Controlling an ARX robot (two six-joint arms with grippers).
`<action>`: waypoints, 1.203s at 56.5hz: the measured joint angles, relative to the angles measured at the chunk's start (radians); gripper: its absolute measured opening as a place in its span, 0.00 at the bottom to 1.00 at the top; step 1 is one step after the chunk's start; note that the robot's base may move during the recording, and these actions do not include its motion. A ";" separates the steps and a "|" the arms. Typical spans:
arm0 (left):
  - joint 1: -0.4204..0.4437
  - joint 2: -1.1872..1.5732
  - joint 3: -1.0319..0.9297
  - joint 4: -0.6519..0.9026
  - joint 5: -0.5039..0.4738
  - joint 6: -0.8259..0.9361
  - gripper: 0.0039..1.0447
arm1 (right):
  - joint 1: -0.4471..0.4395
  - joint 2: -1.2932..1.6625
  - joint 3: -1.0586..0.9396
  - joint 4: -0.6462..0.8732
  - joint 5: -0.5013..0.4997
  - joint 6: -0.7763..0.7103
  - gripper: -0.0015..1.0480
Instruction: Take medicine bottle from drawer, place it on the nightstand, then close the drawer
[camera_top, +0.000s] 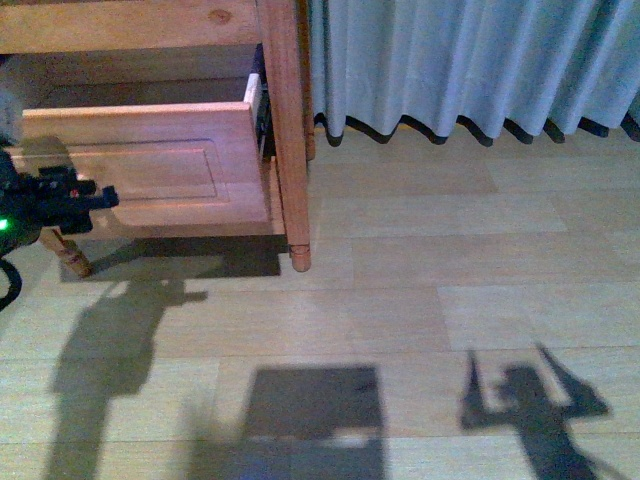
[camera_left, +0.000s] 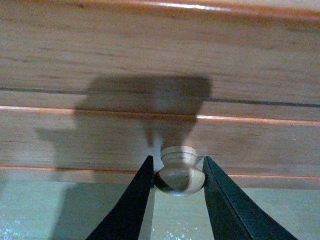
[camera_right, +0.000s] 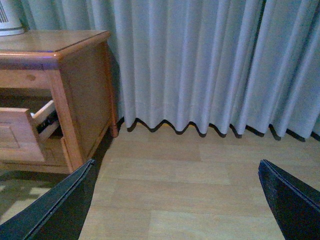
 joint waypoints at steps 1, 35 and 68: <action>0.003 -0.007 -0.025 0.018 0.005 0.002 0.24 | 0.000 0.000 0.000 0.000 0.000 0.000 0.93; 0.015 -0.158 -0.475 0.254 0.076 -0.018 0.40 | 0.000 0.000 0.000 0.000 0.000 0.000 0.93; 0.163 -1.032 -0.476 -0.572 0.251 -0.051 0.94 | 0.000 0.000 0.000 0.000 0.000 0.000 0.93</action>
